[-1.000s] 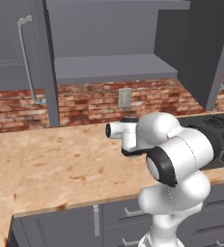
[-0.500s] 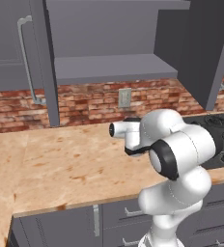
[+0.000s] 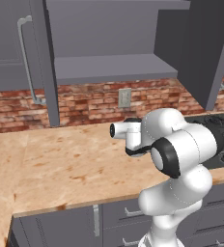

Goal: Collect the turmeric, ketchup, and shaker from the cabinet and place them next to the stove.

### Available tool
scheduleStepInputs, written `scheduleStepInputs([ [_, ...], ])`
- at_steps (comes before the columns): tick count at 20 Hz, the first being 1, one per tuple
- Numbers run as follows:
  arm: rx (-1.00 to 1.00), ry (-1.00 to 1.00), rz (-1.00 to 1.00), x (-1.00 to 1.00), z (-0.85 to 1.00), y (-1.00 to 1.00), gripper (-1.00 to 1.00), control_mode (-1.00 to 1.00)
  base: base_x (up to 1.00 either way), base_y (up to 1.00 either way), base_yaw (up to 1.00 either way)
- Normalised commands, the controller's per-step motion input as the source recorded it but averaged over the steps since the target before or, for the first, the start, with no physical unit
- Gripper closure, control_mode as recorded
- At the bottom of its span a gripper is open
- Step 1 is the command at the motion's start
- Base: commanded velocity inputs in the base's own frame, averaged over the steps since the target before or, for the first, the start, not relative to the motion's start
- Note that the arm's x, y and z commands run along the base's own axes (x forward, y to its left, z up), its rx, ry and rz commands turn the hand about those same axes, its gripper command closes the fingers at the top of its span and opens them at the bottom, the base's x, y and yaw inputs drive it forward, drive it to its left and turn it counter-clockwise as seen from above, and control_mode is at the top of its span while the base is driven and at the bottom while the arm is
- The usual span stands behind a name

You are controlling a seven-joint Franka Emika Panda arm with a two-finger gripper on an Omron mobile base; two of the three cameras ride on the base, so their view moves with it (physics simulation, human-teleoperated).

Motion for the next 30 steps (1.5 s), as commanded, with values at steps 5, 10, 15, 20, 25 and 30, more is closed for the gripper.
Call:
scheduleStepInputs([
  [5,0.00,0.00,0.00,0.00,-0.15,0.00,1.00,-1.00,0.00,0.00,0.00],
  [10,0.01,0.00,0.00,0.00,-0.20,0.00,1.00,-1.00,0.00,0.00,0.00],
  [15,0.02,0.00,0.00,0.00,-0.18,0.00,1.00,-1.00,0.00,0.00,0.00],
  [20,0.03,0.00,0.00,0.00,-0.19,0.00,1.00,-1.00,0.00,0.00,0.00],
  [25,0.04,0.00,0.00,0.00,-0.19,0.00,1.00,-1.00,0.00,0.00,0.00],
  [30,0.03,0.00,0.00,0.00,-0.21,0.00,1.00,-1.00,0.00,0.00,0.00],
])
